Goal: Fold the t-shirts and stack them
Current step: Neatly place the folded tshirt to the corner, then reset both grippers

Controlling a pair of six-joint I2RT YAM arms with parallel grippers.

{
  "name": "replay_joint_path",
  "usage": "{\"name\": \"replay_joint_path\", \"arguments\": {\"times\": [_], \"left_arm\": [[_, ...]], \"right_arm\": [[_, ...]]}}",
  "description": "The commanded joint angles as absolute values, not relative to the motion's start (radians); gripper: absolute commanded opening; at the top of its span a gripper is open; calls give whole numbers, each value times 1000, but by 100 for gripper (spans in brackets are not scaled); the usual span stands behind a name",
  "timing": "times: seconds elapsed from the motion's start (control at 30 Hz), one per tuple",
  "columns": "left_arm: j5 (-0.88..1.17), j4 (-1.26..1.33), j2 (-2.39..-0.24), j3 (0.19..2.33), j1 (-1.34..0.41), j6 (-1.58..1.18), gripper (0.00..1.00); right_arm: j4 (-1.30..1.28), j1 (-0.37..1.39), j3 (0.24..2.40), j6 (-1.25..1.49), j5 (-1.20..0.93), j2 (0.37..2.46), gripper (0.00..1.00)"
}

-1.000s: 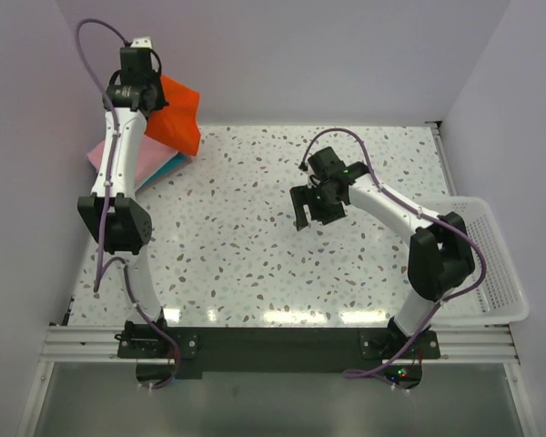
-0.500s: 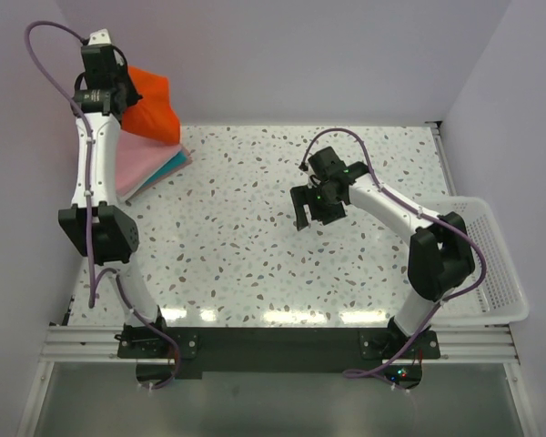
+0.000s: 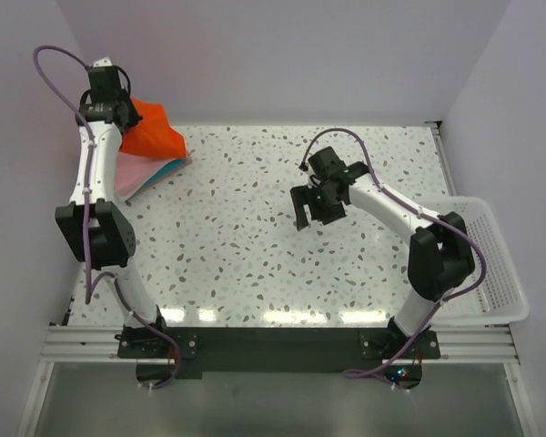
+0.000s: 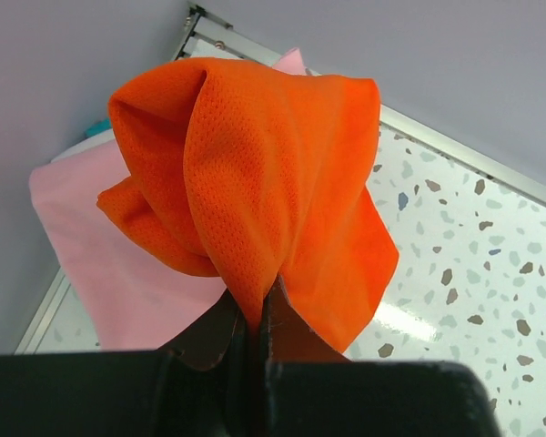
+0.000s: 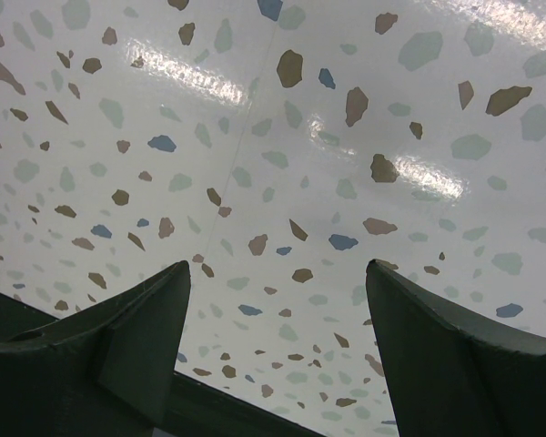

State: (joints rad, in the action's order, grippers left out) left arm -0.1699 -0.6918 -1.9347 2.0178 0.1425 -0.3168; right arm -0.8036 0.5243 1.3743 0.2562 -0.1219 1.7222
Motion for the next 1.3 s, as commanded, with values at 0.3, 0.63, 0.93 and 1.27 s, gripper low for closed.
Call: {"name": "replay_joint_path", "arguments": {"times": [0.3, 0.63, 0.93, 1.27], "left_arm": [[-245, -572, -1862, 1901, 224, -321, 0], [-353, -629, -1873, 1845, 298, -382, 58], [-385, -635, -1764, 1711, 301, -414, 100], [-272, -508, -1490, 1414, 154, -393, 100]], "right_arm": [[-807, 522, 1399, 241, -120, 1713, 81], [-810, 523, 1399, 241, -110, 1703, 81], [-802, 520, 1391, 252, -91, 1675, 82], [-764, 497, 1361, 273, -37, 1609, 82]]}}
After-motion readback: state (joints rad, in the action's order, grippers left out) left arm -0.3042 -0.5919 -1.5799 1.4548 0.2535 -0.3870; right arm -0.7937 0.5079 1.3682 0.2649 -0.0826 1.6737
